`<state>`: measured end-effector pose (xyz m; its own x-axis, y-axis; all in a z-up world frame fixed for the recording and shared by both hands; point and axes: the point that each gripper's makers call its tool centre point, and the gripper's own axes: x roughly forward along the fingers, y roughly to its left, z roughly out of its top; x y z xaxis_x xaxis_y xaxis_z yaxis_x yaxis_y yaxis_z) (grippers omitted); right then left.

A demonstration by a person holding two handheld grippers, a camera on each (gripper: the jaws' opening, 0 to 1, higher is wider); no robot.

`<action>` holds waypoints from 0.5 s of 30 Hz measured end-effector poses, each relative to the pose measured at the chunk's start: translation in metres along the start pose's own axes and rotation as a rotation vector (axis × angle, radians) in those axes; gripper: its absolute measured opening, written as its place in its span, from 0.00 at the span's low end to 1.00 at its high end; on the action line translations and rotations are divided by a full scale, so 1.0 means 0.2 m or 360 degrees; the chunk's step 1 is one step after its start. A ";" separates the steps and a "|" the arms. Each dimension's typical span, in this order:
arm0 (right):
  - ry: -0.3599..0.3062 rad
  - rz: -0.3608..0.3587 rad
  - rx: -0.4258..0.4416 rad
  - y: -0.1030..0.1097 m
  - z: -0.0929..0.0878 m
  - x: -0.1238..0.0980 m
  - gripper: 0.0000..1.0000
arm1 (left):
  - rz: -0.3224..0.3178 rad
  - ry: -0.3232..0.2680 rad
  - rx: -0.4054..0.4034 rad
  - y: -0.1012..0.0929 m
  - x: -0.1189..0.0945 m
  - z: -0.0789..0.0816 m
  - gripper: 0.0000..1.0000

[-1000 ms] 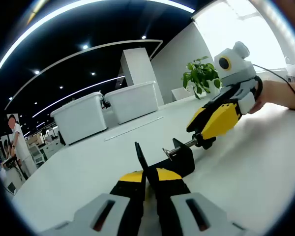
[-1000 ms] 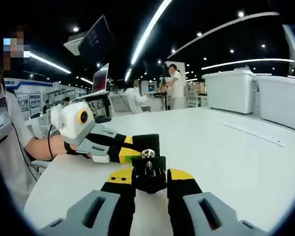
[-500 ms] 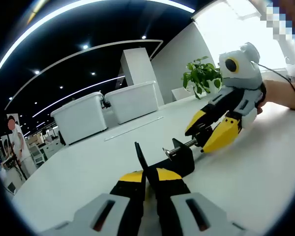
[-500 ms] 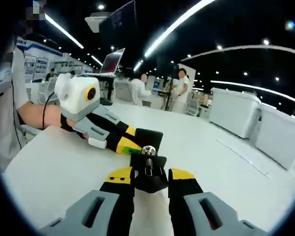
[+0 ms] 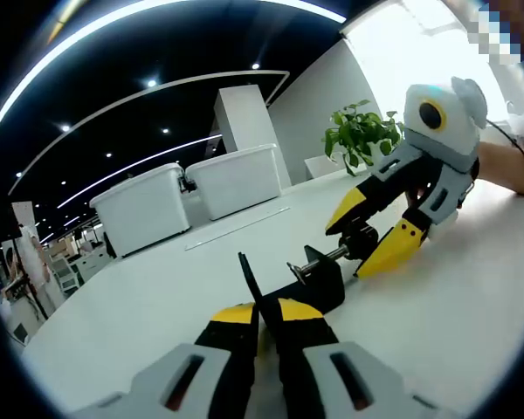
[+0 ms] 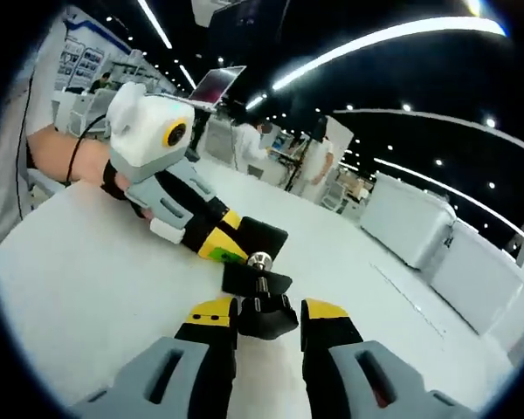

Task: Clamp the fixed fixture on the desktop, loosen the retaining clip, secure it to the edge of the desk, and tighten the retaining clip.

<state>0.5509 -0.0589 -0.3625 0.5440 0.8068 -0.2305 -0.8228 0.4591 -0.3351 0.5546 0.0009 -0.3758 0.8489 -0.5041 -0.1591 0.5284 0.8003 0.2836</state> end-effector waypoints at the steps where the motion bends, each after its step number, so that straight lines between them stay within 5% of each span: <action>1: -0.0040 -0.0018 0.0108 -0.03 0.02 -0.01 0.30 | 0.0000 0.0000 0.0000 0.00 0.00 0.00 0.08; 4: -0.0165 0.0050 0.0549 -0.07 0.08 -0.03 0.32 | -0.0001 0.0001 0.0000 0.00 0.01 0.00 0.08; 7: -0.0184 0.0119 0.0788 -0.08 0.07 -0.05 0.34 | -0.0005 0.0001 0.0000 0.02 0.03 0.00 0.08; 12: -0.0111 0.0120 0.0916 -0.09 -0.01 -0.03 0.30 | -0.0008 0.0000 0.0000 0.02 0.04 0.00 0.08; 15: -0.0136 0.0162 0.0953 -0.07 0.02 -0.04 0.30 | -0.0009 0.0000 0.0001 0.02 0.05 0.00 0.08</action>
<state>0.5581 -0.0694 -0.3515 0.4633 0.8731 -0.1520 -0.8328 0.4875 0.2622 0.5649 -0.0006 -0.3762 0.8459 -0.5085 -0.1606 0.5331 0.7973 0.2831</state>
